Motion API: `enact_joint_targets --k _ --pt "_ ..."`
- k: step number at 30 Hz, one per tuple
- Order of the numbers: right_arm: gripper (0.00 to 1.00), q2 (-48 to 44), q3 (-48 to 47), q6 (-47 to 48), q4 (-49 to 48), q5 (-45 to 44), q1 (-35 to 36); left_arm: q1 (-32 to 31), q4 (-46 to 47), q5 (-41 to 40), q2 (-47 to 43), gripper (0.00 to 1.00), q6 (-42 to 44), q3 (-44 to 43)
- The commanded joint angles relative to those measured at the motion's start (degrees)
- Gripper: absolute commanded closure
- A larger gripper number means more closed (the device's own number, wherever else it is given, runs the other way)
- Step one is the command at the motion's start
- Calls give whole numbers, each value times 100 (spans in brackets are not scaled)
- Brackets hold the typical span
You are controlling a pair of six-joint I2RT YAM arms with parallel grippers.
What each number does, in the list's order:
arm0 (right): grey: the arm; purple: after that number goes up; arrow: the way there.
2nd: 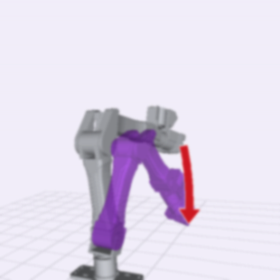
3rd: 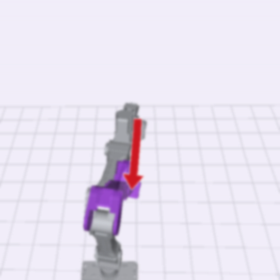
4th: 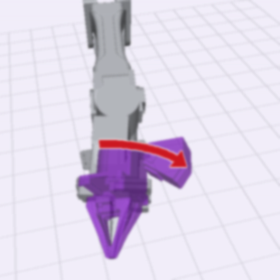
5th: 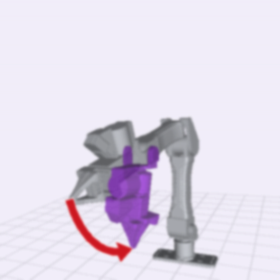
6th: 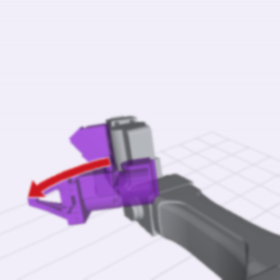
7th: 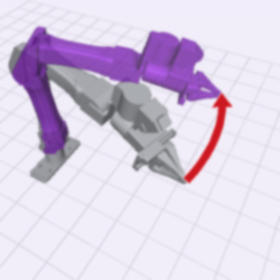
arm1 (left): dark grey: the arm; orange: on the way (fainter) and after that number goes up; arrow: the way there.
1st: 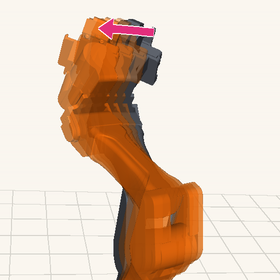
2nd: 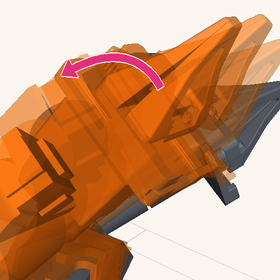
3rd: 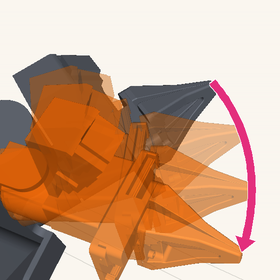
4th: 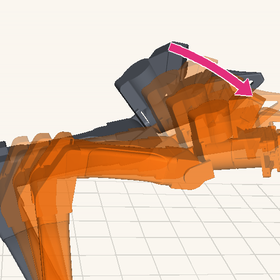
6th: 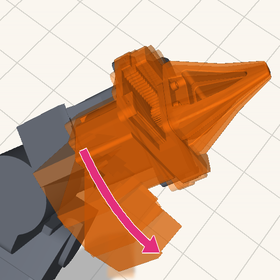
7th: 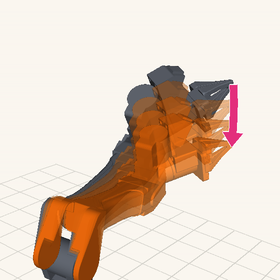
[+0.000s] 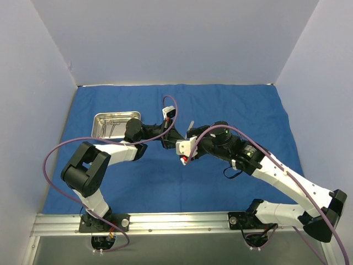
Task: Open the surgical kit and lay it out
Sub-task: Place the medical item in the surgical kit.
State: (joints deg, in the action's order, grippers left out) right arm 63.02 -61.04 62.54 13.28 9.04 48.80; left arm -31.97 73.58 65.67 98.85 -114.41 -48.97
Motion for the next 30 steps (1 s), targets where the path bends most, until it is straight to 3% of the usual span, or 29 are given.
enact_joint_targets --k 1,15,21,25,26,28,29,30 --pt "55 -220 144 232 -176 1 7 -213 1633 -221 -287 98 -907 -7" --pt "57 -177 48 522 -273 -60 16 -380 1686 -309 -322 98 -1075 81" --pt "74 -71 74 698 -282 10 7 -433 1677 -309 -349 98 -1118 89" --pt "100 25 -4 680 -169 133 -2 -433 1686 -300 -314 98 -1127 72" --pt "100 52 -22 645 -124 186 -19 -425 1695 -300 -314 94 -1119 63" --pt "100 78 -84 584 25 274 -63 -416 1721 -309 -313 76 -1110 63" --pt "100 70 -84 497 52 291 -98 -337 1721 -309 -322 52 -1092 80" --pt "100 70 -101 443 122 309 -107 -284 1721 -292 -340 42 -1083 98"
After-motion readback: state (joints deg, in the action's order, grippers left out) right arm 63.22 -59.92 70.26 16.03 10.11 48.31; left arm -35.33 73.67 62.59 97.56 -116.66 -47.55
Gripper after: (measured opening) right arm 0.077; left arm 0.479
